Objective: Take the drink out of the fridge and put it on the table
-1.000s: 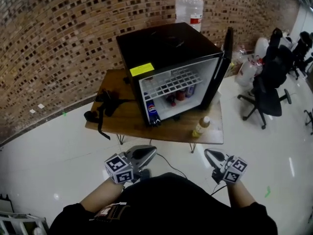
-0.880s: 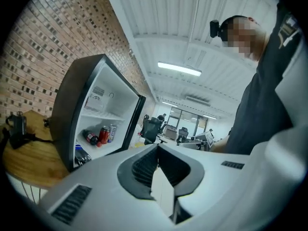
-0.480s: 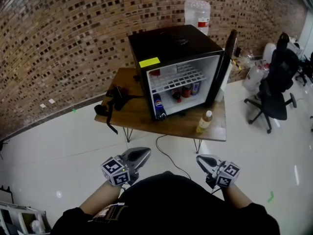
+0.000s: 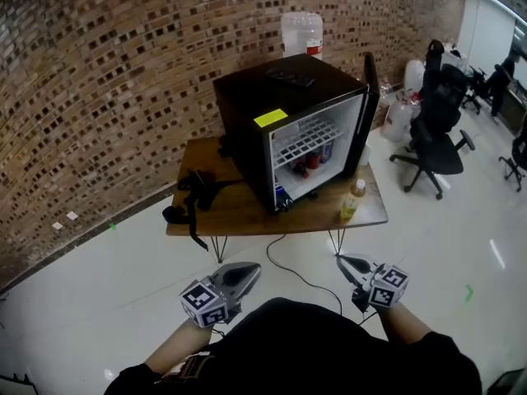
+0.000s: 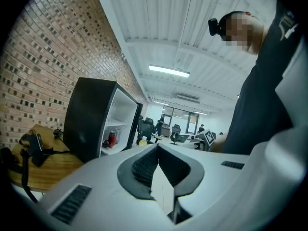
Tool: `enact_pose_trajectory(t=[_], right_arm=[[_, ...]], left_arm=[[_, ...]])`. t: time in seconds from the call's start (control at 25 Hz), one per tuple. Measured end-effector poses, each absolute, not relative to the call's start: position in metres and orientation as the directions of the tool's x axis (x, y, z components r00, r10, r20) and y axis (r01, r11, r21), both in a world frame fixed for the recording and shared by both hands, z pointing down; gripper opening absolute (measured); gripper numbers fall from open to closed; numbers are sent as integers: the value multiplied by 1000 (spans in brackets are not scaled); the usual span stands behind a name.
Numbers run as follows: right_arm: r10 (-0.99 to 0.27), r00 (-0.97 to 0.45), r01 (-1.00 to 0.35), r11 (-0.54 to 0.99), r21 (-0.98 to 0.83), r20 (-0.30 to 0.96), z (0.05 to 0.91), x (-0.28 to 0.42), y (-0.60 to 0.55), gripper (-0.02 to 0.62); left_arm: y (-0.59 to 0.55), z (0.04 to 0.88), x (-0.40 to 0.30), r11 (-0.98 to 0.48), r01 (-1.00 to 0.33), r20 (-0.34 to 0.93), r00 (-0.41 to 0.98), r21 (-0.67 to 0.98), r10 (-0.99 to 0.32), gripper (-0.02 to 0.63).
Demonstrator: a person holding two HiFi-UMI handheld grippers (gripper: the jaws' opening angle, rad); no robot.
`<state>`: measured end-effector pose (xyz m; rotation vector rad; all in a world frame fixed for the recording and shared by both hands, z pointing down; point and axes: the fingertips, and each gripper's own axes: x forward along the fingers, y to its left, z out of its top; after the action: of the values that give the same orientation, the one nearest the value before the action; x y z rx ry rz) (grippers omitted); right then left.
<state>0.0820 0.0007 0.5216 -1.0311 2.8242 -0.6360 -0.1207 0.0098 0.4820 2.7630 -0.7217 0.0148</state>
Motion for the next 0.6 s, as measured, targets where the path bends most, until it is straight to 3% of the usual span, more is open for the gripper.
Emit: enact_pose_trajectory(t=[0.24,0.6], right_arm=[[-632,-770,-614,698,-368,87,518,78,15,2],[-530,-843,-523,770,-366,88,524,140,23,2]], left_arm=[[14,488,-125,-825,-496,94,867,273,-490,3],[32,482,-56,-761,-584,92,806,282,-584,3]])
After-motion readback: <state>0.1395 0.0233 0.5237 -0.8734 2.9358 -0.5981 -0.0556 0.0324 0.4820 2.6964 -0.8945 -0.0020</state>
